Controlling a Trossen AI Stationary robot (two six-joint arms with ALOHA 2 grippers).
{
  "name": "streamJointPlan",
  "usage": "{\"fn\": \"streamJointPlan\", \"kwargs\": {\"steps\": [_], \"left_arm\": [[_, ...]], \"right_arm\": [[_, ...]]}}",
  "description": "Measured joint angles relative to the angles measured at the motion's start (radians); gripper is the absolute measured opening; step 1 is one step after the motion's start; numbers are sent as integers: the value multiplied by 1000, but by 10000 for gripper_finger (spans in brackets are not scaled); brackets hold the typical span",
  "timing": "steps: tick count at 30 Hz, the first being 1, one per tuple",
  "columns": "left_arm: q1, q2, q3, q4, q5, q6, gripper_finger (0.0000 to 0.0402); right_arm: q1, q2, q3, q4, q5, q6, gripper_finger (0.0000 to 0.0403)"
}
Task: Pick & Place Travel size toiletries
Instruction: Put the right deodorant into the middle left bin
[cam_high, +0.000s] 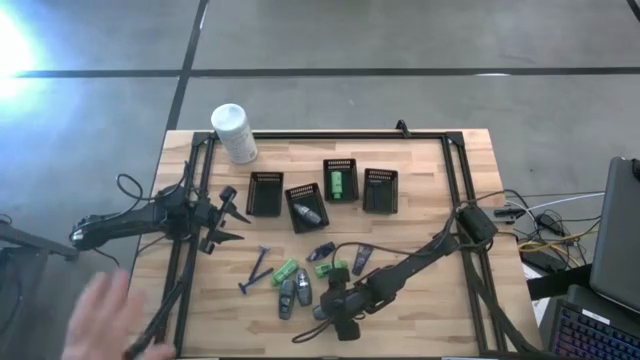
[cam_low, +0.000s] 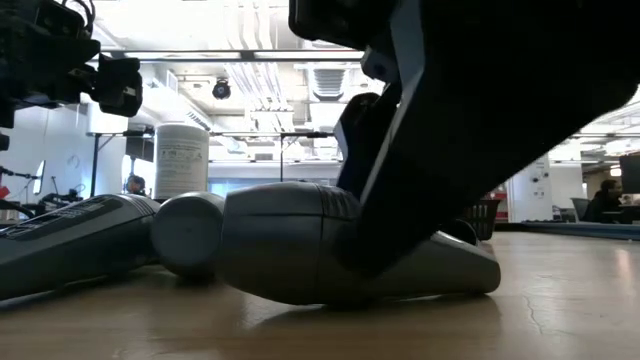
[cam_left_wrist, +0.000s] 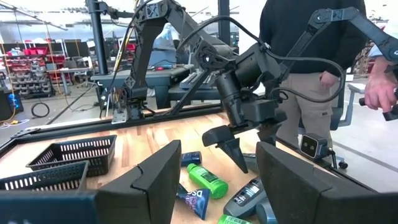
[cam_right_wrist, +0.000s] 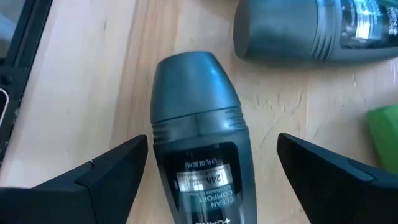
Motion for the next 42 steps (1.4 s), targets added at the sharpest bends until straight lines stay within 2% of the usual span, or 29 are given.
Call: {"fn": "streamJointPlan", "kwargs": {"steps": [13,18,29,33,37,42], "left_arm": [[0,0,0,0,0,0,213],[0,0,0,0,0,0,213],[0,0,0,0,0,0,213],[0,0,0,0,0,0,213],[0,0,0,0,0,0,213],[0,0,0,0,0,0,213]], "right_arm": [[-1,27,-1,-2,-5,1,257],[-1,27,1,-1,-1,134,232],[2,26,1,-3,3,183,228],[6,25,1,-4,2,193,215],[5,24,1,-5,-26,228,199],[6,18,1,-13,-39,219,203]]}}
